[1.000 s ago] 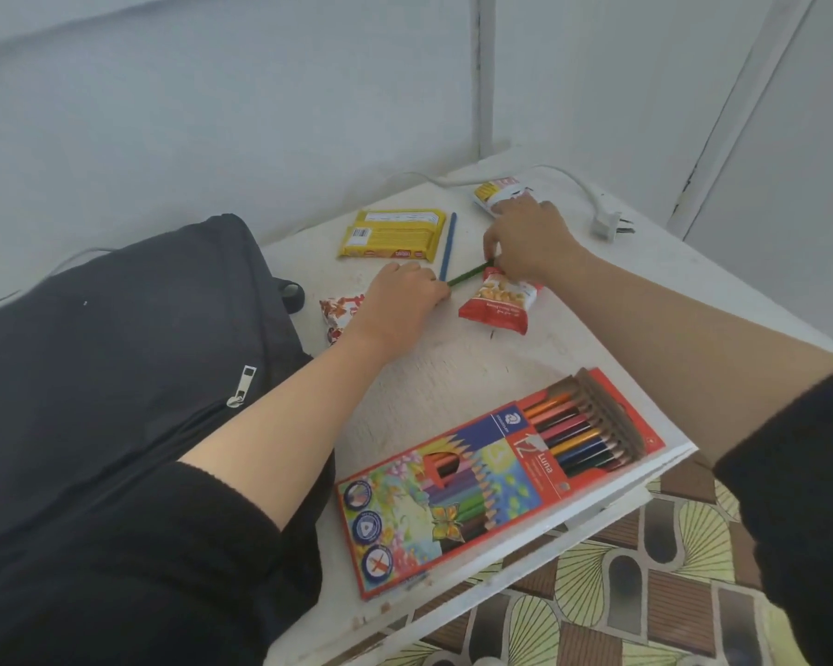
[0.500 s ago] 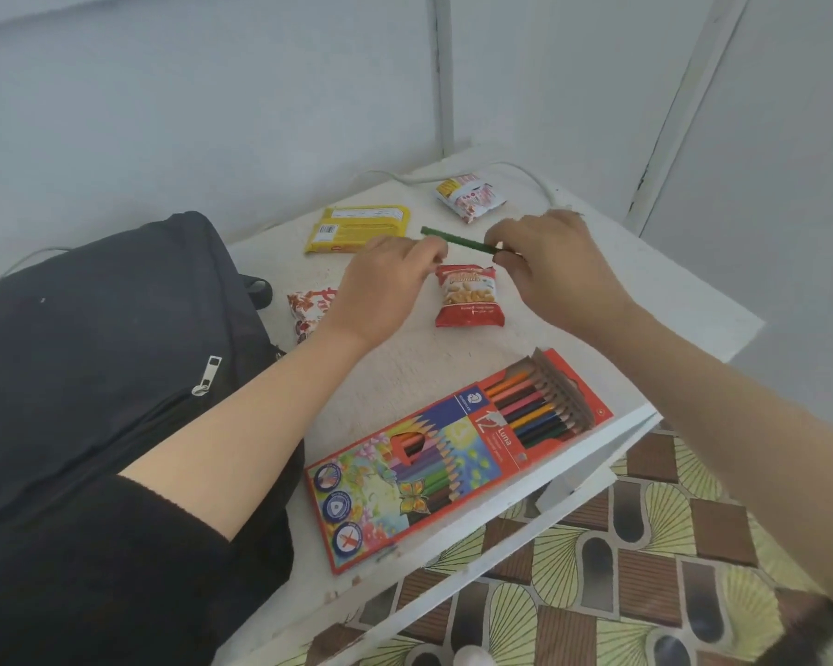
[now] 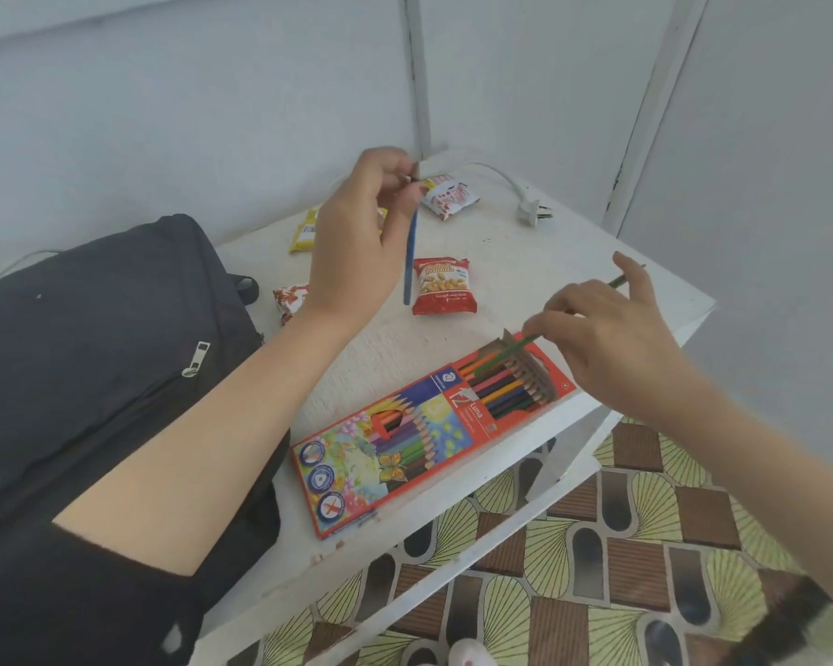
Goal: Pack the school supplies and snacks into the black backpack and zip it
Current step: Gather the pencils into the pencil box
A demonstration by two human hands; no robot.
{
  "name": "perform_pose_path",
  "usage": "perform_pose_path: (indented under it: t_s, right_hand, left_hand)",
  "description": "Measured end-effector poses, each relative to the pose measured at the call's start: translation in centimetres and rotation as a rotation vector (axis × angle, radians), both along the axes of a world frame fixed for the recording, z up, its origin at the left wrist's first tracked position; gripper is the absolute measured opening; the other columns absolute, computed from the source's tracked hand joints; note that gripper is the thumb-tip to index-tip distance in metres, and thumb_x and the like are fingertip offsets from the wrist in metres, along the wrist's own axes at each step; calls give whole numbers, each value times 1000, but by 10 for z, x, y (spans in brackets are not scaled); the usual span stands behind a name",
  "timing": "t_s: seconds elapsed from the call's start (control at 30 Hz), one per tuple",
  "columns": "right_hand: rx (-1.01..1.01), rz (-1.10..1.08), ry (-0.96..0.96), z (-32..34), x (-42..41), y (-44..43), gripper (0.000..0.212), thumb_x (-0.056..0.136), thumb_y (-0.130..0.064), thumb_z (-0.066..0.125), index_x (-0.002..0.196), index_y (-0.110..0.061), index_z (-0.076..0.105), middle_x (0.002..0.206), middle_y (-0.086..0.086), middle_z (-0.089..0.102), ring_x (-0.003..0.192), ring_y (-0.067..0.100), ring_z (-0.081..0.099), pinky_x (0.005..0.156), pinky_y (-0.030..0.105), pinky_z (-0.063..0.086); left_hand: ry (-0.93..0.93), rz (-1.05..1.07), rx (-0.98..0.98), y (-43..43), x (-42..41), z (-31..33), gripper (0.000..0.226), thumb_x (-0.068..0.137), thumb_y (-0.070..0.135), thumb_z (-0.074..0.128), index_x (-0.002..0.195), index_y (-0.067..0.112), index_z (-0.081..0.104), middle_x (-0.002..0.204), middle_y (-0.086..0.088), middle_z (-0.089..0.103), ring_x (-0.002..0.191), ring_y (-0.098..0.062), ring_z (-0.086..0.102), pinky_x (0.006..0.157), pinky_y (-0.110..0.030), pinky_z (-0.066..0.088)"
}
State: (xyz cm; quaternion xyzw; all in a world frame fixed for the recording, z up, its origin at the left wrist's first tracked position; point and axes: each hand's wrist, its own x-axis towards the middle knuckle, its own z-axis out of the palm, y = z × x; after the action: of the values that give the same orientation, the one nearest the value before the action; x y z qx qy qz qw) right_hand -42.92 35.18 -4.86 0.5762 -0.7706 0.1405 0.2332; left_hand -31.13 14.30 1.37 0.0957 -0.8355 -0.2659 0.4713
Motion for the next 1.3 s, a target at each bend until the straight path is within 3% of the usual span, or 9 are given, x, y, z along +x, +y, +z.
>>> perform_pose_path:
  t_s: [0.27,0.43,0.53,0.63,0.73,0.83,1.13,1.23,1.3]
  right_hand:
    - [71,-39,98,1,-1,10,38,64,13,74,80,-21,74,72,3,60,72,27,62,105,66,15]
    - [83,8,121,0,-2,9,45,56,21,67,78,-18,74,67,7,59,66,30,61,102,67,17]
    - [93,11,108,-1,-6,8,46,54,20,69,78,-19,74,67,6,59,65,29,60,101,68,20]
    - [103,7,79,-4,-9,7,45,55,18,72,78,-20,74,68,5,61,67,29,62,100,69,22]
    - [102,-4,53,-8,-12,6,41,59,15,73,79,-20,73,70,4,62,69,29,62,100,68,21]
    - [91,-6,45,-12,-15,6,38,62,13,73,81,-21,73,71,5,62,71,30,63,101,67,21]
    - [4,55,60,-24,-20,4,32,66,4,78,85,-21,76,75,5,65,75,28,65,104,64,19]
    - [-14,99,71,-26,-19,4,25,69,0,75,84,-20,77,80,7,69,78,28,67,102,65,20]
    - [-2,112,59,-27,-14,5,22,81,-13,57,87,-22,77,87,8,71,84,28,68,102,67,20]
  left_hand:
    - [71,-113,249,48,-1,5,19,90,15,55,91,32,48,79,12,62,74,-18,66,61,-47,54]
    - [-31,-161,208,60,-3,-17,10,90,10,56,96,18,52,80,8,61,77,-12,64,59,-18,49]
    - [-71,-160,169,61,-6,-28,15,91,11,55,105,10,56,81,7,61,77,-11,62,67,-25,52]
    - [-122,-170,184,65,-8,-33,31,86,2,57,117,9,54,87,11,56,76,-4,56,63,-15,48]
    - [-214,-215,193,70,-9,-38,48,82,-6,57,127,11,50,98,4,55,85,-3,54,68,-17,51]
    - [-302,-223,212,69,-10,-46,51,82,-6,58,130,12,50,99,5,55,90,-8,57,77,-21,53]
    - [-466,-168,253,64,-8,-79,50,86,-6,57,131,14,51,103,6,56,95,-4,55,79,-4,44]
    - [-495,-160,227,66,-7,-83,48,86,-5,56,130,14,52,107,-1,60,99,-8,56,84,-13,47]
    - [-515,-167,206,68,-5,-85,46,87,-5,55,129,13,54,110,-4,61,102,-11,57,87,-20,48]
